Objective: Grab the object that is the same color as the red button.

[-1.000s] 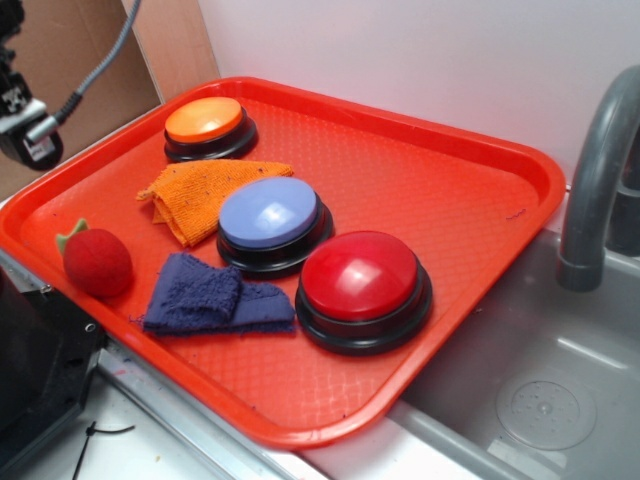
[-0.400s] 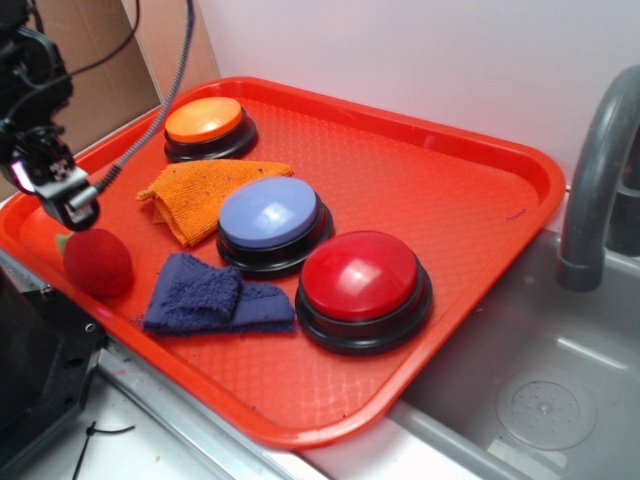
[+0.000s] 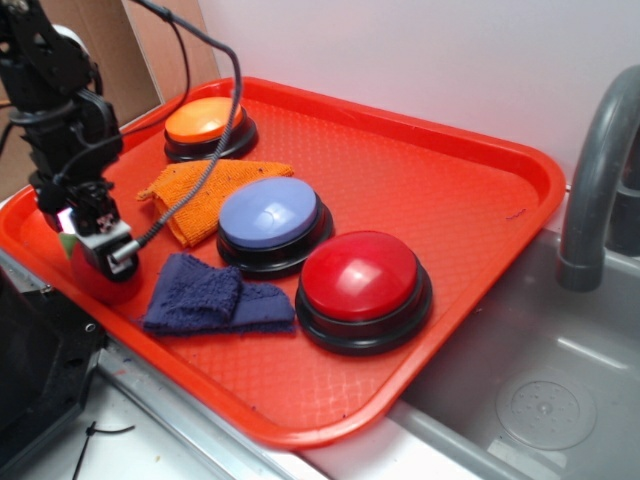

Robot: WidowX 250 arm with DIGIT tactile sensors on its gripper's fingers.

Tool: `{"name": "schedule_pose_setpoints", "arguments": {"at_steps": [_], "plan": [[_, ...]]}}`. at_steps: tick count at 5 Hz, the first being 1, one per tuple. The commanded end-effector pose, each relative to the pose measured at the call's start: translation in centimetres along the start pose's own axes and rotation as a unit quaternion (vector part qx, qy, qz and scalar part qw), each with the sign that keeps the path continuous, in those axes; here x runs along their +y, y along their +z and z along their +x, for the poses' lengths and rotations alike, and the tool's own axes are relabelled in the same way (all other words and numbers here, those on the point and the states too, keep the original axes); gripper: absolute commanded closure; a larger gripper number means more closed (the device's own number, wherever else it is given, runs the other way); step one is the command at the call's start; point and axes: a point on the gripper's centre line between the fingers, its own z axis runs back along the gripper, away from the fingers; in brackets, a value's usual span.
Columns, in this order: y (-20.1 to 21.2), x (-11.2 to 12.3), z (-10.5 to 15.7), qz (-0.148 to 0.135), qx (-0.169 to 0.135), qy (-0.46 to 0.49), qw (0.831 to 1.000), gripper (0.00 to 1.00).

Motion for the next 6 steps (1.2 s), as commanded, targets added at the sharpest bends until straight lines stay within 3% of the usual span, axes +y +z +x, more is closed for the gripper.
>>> {"name": "schedule_pose_setpoints", "arguments": {"at_steps": [1, 2, 4, 6], "plan": [[-1.9, 0.2, -0.3, 0.001, 0.032, 0.019, 0.999, 0.14], [-1.2, 0.1, -0.6, 0.005, 0.023, 0.025, 0.999, 1.00], [1.0, 0.5, -0.5, 0.029, 0.001, 0.076, 0.997, 1.00], [8.0, 1.2, 0.8, 0.048, -0.030, 0.111, 0.992, 1.00]]}}
